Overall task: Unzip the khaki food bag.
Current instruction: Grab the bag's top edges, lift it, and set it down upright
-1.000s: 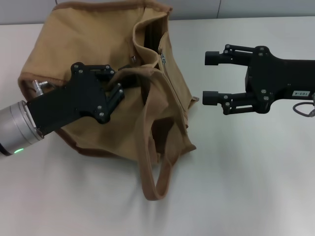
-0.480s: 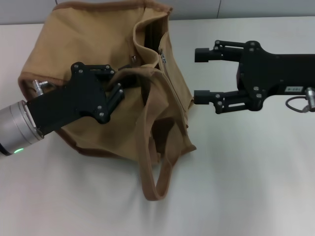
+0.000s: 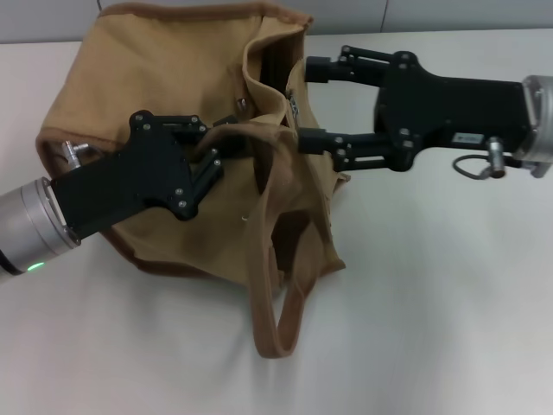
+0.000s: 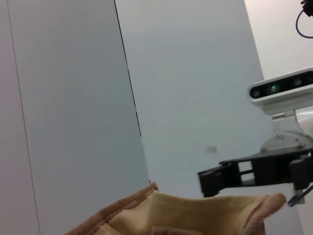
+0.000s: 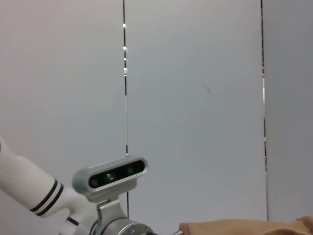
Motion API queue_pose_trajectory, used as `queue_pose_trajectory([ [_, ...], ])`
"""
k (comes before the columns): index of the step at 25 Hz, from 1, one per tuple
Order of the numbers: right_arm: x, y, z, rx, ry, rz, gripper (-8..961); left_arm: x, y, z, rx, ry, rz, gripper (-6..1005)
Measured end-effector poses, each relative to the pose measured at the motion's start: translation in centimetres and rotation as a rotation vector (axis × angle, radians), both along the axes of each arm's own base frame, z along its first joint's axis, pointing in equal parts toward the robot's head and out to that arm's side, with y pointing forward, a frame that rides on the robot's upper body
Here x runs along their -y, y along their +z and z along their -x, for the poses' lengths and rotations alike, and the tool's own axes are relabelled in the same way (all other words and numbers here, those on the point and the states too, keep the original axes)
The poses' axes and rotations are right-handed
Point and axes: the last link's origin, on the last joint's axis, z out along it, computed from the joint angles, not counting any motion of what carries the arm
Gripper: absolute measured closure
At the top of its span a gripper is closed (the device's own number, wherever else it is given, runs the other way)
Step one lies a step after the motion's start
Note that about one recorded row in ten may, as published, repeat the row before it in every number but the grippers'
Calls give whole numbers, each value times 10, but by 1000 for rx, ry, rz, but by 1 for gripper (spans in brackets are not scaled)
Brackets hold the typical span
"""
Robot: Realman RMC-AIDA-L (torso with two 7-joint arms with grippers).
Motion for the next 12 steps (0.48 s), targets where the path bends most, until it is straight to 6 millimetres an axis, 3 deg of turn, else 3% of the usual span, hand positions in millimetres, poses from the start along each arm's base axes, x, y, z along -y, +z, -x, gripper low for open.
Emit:
queue_pose_trajectory([
  [8, -4, -23, 4, 49, -4, 30, 119, 2, 0, -1, 4, -11, -3, 916],
  [12, -3, -25, 3, 55, -6, 33, 119, 2, 0, 0, 4, -10, -4, 916],
])
